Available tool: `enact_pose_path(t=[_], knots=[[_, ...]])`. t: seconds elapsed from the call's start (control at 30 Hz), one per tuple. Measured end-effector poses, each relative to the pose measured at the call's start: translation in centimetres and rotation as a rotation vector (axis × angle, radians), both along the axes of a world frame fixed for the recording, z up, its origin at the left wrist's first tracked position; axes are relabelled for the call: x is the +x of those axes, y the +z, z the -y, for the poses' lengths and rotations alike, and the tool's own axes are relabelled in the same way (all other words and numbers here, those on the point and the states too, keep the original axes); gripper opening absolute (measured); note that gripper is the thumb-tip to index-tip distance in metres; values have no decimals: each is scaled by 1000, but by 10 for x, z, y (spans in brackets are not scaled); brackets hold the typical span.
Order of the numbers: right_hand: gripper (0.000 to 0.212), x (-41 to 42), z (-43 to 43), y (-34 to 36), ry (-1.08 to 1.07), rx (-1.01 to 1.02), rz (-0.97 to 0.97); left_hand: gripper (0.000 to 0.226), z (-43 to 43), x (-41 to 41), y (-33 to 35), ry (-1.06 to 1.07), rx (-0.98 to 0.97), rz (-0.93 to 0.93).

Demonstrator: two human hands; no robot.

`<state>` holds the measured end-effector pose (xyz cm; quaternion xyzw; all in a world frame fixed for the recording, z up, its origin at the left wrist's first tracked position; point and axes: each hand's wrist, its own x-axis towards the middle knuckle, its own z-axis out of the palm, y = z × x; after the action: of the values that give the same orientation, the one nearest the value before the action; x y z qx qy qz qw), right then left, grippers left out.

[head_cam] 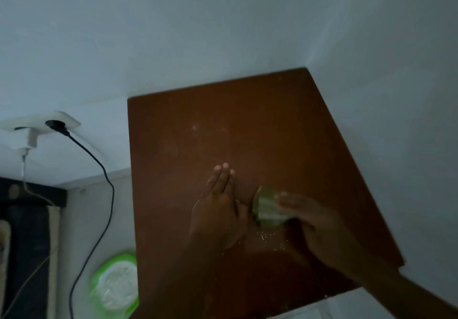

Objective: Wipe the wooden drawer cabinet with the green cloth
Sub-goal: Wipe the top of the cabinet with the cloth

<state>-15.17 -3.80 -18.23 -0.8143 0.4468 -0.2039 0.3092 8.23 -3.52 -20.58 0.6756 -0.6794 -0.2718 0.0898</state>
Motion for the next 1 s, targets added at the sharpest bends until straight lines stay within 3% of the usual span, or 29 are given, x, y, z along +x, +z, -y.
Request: enact_pose_path(t=[0.1, 0.2, 0.3, 0.47, 0.53, 0.67, 0.77, 0.87, 1.0], knots=[[52, -26, 87, 8, -258, -79, -34, 82, 1, 2, -5, 5, -16, -3], [61, -50, 118, -21, -286, -96, -171, 79, -1, 0, -6, 23, -15, 21], [53, -43, 47, -36, -253, -95, -143, 66, 3, -1, -3, 20, 2, 40], [44, -21, -77, -16, -85, 113, 50, 60, 1, 1, 15, -5, 60, 78], [50, -25, -45, 0, -270, 89, 108, 59, -19, 9, 28, 7, 22, 98], [55, -21, 63, 6, -473, 11, -29, 63, -88, 33, 27, 68, -58, 149], [56, 9, 51, -28, -302, -42, -107, 65, -140, 40, 16, 143, -65, 191], [46, 29, -36, -43, -59, -91, -64, 66, -167, 31, 7, 209, -49, 169], [48, 15, -144, -38, 233, 38, -24, 71, -162, 22, 8, 335, -23, 67]])
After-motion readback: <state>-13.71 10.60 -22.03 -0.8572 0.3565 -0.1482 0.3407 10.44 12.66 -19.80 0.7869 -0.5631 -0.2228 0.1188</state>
